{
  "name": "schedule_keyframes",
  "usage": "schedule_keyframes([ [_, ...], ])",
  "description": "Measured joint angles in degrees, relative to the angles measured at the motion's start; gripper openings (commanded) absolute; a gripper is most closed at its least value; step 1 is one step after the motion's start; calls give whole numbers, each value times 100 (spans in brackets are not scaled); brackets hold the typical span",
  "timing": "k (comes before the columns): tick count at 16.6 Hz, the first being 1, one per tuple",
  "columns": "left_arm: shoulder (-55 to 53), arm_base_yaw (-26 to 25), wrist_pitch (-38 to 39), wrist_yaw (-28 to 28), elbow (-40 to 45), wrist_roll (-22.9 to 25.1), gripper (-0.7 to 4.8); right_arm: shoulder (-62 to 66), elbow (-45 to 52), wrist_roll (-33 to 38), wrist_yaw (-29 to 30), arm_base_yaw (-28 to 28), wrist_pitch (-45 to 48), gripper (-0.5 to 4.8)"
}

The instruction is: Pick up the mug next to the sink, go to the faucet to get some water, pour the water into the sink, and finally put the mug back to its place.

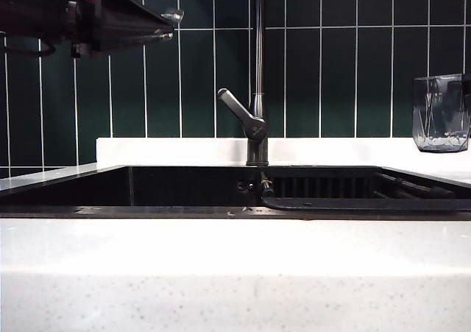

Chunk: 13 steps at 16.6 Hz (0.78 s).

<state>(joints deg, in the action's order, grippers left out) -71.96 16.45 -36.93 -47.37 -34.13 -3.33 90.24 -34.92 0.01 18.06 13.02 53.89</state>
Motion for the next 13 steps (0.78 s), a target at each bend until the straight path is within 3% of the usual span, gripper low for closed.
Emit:
schedule_keyframes([
  [6,-61,0,33,0,0,11,65,-483,0,-9,-11,-101,-695,-4],
  [13,-63,0,35,0,0,11,64,-715,-592,-9,-105,-988,-1823,-5],
])
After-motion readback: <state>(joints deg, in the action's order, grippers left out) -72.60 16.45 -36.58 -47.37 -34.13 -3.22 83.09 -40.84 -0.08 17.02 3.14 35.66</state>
